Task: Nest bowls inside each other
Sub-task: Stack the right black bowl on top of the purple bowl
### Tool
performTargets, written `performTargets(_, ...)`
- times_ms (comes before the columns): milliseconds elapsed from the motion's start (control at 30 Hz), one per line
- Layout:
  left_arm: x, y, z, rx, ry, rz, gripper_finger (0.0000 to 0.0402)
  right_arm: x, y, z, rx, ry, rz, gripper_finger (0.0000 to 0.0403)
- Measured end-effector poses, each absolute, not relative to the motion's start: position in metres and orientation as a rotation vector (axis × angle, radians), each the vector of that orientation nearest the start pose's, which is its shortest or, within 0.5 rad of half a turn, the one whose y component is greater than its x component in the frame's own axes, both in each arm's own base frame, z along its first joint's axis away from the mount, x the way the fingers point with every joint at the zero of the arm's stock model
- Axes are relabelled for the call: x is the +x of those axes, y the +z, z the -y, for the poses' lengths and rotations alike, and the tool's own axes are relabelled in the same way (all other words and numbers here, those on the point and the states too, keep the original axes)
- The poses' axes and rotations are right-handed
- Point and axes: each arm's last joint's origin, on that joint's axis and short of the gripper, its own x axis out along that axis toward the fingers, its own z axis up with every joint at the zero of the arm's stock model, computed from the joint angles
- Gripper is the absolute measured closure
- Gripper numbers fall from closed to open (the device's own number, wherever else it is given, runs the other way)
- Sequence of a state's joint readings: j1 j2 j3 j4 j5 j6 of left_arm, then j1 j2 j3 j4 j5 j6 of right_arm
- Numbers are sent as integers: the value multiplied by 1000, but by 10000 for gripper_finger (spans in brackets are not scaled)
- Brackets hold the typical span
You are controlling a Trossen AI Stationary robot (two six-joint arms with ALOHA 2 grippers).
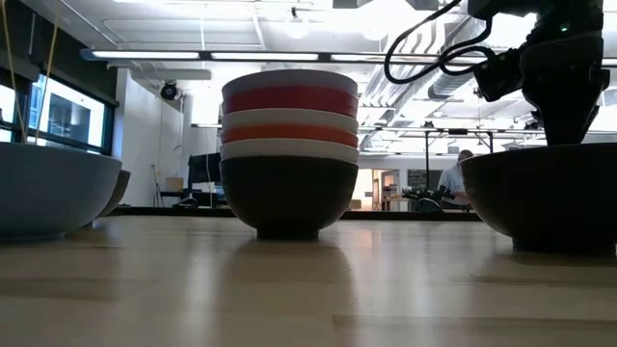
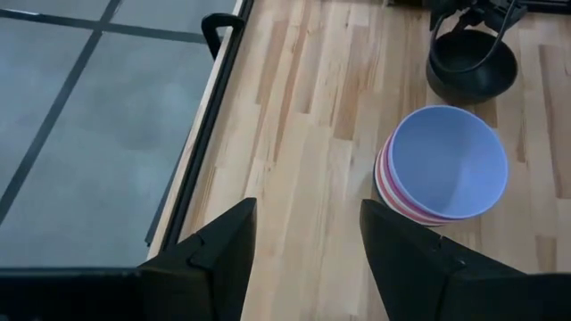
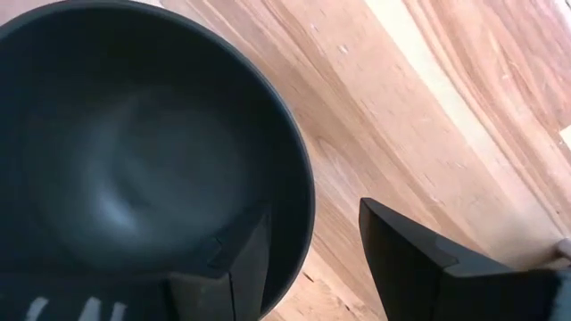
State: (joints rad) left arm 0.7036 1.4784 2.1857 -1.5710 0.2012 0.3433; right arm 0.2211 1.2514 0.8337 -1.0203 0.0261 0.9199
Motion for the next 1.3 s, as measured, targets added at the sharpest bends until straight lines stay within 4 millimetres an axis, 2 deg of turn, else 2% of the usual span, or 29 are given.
performTargets(500, 160, 498, -128, -62, 328, -848, 213, 200, 205, -45, 577, -488, -1415, 240)
performTargets(633, 160, 498, -129, -62, 329, -849, 213, 200, 205, -45, 575, -487, -1416, 275)
performTargets(867, 161, 498, -129, -62, 329, -849, 213, 200, 205, -45, 568, -481, -1416, 390)
performTargets(1133, 161, 498, -129, -62, 329, -849, 213, 200, 205, -45, 590, -497, -1415, 400)
performTargets(1300, 161, 498, -129, -62, 329, -849, 213, 200, 206, -46, 665, -518, -1429, 401)
